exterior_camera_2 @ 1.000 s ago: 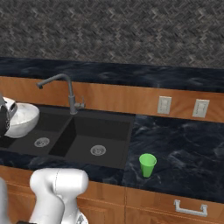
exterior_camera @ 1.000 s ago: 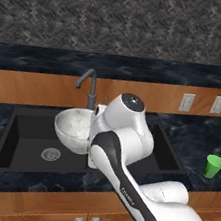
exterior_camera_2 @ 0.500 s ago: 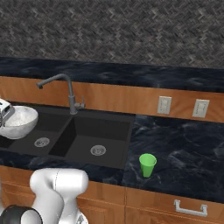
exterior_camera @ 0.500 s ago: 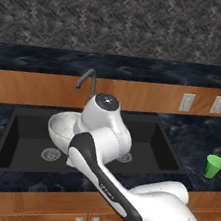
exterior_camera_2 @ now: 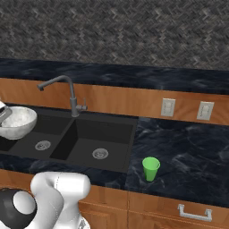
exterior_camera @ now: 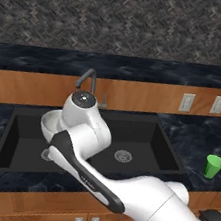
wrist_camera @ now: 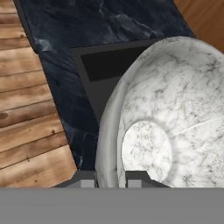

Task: Place the bowl in the left basin and the cup in the right basin of the sink.

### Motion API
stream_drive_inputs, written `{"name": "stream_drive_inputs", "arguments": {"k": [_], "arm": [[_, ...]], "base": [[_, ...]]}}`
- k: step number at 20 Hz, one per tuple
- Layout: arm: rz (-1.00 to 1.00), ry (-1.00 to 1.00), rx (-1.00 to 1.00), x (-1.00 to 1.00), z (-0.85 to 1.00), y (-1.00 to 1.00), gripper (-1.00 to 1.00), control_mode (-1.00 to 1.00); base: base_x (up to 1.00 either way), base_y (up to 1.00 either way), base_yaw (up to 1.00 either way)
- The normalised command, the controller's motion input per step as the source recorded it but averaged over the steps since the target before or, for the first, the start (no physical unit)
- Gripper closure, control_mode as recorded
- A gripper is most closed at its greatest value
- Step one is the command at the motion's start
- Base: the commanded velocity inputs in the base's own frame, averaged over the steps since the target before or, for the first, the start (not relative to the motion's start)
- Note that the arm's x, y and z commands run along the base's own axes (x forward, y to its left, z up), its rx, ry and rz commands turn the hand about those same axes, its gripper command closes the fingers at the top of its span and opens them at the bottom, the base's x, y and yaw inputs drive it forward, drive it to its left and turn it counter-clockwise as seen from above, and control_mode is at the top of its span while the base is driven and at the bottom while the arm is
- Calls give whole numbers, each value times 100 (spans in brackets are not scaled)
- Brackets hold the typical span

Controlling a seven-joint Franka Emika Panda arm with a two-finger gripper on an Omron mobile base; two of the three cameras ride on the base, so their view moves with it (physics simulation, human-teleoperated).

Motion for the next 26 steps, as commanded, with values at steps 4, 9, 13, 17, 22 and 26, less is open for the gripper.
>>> {"name": "stream_drive_inputs", "arguments": {"k": [4, 9, 13, 17, 22, 26], "arm": [[-17, 3, 0, 27, -8, 18, 100, -100], [-11, 12, 0, 31, -3, 4, 100, -100], [-7, 16, 0, 27, -5, 2, 100, -100], [-1, 8, 0, 31, -6, 9, 100, -100], [0, 6, 0, 23, -9, 9, 100, -100], [0, 1, 0, 22, -10, 12, 100, -100]], "base": [[0, 0, 0], [0, 0, 0], [0, 0, 0], [0, 0, 0], [0, 0, 0], [0, 0, 0]]}}
